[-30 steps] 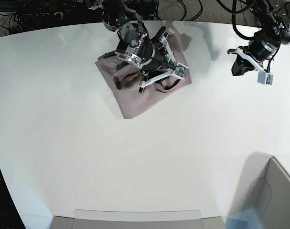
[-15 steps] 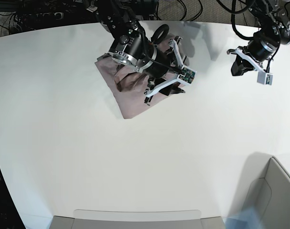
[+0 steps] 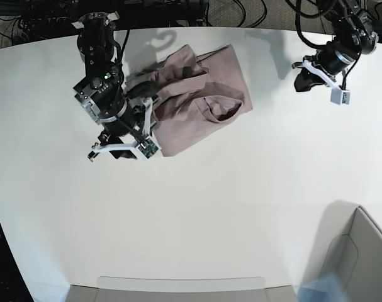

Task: Fold the T-shirt properly
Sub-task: 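Press and tuck the folded bundle edges with the right gripper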

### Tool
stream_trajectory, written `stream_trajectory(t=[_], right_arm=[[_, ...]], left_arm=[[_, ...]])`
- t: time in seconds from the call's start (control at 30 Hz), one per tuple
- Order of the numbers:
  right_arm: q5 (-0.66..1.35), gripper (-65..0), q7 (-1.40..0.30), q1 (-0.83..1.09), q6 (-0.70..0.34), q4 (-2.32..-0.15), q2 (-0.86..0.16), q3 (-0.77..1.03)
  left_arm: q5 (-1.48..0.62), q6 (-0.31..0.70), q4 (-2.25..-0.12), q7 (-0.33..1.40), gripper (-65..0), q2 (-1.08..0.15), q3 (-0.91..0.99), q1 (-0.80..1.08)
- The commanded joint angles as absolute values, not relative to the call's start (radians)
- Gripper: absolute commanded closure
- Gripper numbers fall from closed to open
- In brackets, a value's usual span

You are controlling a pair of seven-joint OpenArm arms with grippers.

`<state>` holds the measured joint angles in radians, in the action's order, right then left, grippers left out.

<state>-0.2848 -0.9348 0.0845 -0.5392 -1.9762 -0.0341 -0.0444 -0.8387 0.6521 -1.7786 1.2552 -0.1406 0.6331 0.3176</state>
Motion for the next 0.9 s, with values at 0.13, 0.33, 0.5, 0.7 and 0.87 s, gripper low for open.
stream_trajectory(t=[0.13,0.33,0.5,0.7,0.87], right_arm=[[-0.259,-23.6,-0.912,0.231,-0.553,-1.989,-0.041,-0.295],[-0.259,-23.6,-0.909,0.271,-0.665,-2.018,-0.045,-0.613],[-0.259,-23.6,-0.908,0.234,-0.665,-2.046,0.007,-0.542],[-0.257,-23.5,-0.912,0.153,-0.67,-2.045,0.004,-0.315],[-0.257,-9.1,-0.912,0.076,-0.673,-2.035,-0.016,-0.159]], left_arm=[[-0.86,0.657,-1.779,1.233,0.0,-0.157,0.638,0.314],[-0.863,0.653,-1.779,1.233,0.0,-0.154,0.636,0.312],[-0.86,0.654,-1.779,1.233,0.0,-0.157,0.636,0.312],[-0.872,0.661,-1.79,1.231,0.0,-0.154,0.636,0.294],[-0.931,0.661,-1.871,1.233,0.0,-0.157,0.553,0.254]])
